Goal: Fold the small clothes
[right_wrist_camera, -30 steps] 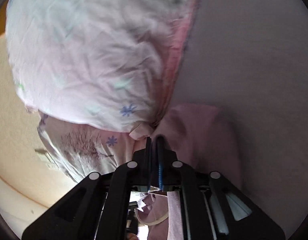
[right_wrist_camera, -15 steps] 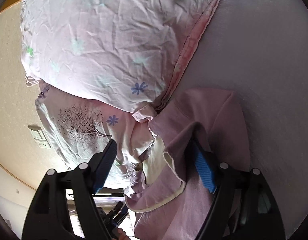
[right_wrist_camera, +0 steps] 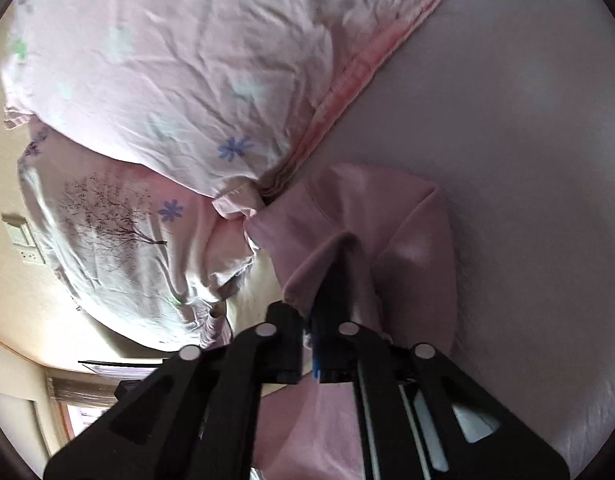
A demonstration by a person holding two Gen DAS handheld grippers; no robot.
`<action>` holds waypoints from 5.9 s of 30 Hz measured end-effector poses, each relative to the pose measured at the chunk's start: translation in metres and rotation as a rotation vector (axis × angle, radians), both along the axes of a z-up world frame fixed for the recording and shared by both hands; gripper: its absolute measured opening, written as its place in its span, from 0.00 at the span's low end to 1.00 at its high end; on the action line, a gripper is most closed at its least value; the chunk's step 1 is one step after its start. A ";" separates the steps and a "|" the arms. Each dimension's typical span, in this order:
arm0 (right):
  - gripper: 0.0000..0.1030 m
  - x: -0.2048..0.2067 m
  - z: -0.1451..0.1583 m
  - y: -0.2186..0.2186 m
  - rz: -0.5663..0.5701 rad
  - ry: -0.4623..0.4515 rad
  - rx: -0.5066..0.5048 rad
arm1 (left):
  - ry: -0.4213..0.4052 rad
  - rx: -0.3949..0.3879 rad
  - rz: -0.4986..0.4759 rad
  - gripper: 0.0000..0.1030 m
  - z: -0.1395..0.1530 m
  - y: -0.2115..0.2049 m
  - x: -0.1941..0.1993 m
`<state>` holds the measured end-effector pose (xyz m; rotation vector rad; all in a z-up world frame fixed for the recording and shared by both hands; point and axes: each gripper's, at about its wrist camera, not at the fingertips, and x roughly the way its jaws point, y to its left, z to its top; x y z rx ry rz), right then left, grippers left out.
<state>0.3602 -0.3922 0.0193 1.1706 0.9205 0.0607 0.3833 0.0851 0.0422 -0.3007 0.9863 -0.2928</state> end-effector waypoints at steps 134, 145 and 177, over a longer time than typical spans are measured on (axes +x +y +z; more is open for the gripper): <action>0.38 -0.151 0.066 0.021 0.233 -0.219 -0.630 | -0.111 -0.251 -0.416 0.75 0.033 -0.151 -0.113; 0.52 -0.078 0.024 0.042 0.273 -0.002 -0.777 | -0.243 0.191 -0.439 0.75 0.004 -0.222 -0.123; 0.77 -0.065 0.001 -0.032 0.197 -0.044 -0.184 | 0.037 -0.223 -0.269 0.92 0.017 -0.148 -0.045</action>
